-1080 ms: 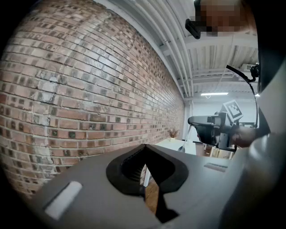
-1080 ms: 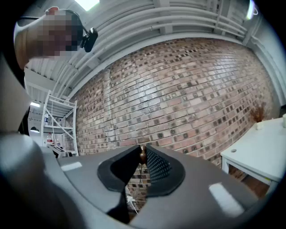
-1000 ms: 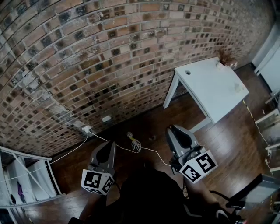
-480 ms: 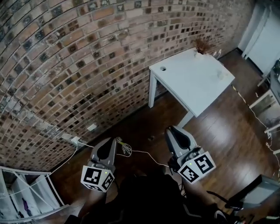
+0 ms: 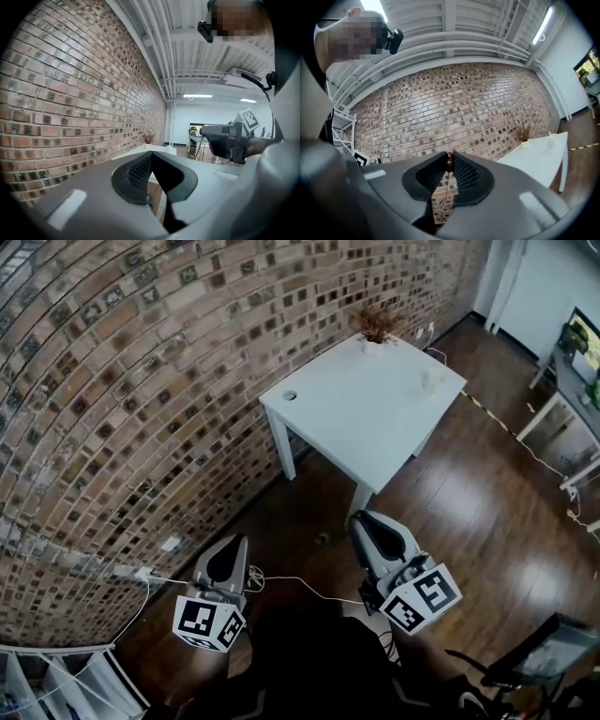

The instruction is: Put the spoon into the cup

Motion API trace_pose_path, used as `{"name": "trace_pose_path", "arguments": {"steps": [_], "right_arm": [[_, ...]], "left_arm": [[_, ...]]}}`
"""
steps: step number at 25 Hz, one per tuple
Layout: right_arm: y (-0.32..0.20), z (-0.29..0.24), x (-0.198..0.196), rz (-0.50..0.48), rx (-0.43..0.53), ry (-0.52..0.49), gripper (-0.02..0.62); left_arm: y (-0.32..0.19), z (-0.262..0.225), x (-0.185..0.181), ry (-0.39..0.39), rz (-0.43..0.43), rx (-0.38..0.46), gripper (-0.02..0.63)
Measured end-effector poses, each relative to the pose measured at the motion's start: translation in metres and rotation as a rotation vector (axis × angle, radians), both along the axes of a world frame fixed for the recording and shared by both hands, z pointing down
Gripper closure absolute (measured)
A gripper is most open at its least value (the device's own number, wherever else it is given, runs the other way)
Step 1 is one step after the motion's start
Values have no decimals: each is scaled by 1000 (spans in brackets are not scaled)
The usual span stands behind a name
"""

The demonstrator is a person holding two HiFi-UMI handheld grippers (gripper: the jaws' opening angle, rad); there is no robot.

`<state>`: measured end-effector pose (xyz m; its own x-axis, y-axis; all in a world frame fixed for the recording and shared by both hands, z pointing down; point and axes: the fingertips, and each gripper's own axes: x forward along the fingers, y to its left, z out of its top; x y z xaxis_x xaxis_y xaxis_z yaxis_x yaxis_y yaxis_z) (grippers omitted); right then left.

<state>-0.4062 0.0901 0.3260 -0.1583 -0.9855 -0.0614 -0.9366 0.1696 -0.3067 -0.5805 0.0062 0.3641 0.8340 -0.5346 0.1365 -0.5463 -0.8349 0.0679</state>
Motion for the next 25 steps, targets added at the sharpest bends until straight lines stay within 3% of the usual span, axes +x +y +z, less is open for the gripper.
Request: {"name": "trace_pose_path", "arguments": {"steps": [5,18,25], "right_arm": [[-7,4,37,59,-1,-9,545],[-42,0,117,276,-42,11,545],[-32,-4,175,393,-54,14,545]], "left_arm": [[-8,3,44,-17,67,-19,612],[-69,-3,159,49,311,-15,612],[-74,6,219,45,404,-42,612]]}}
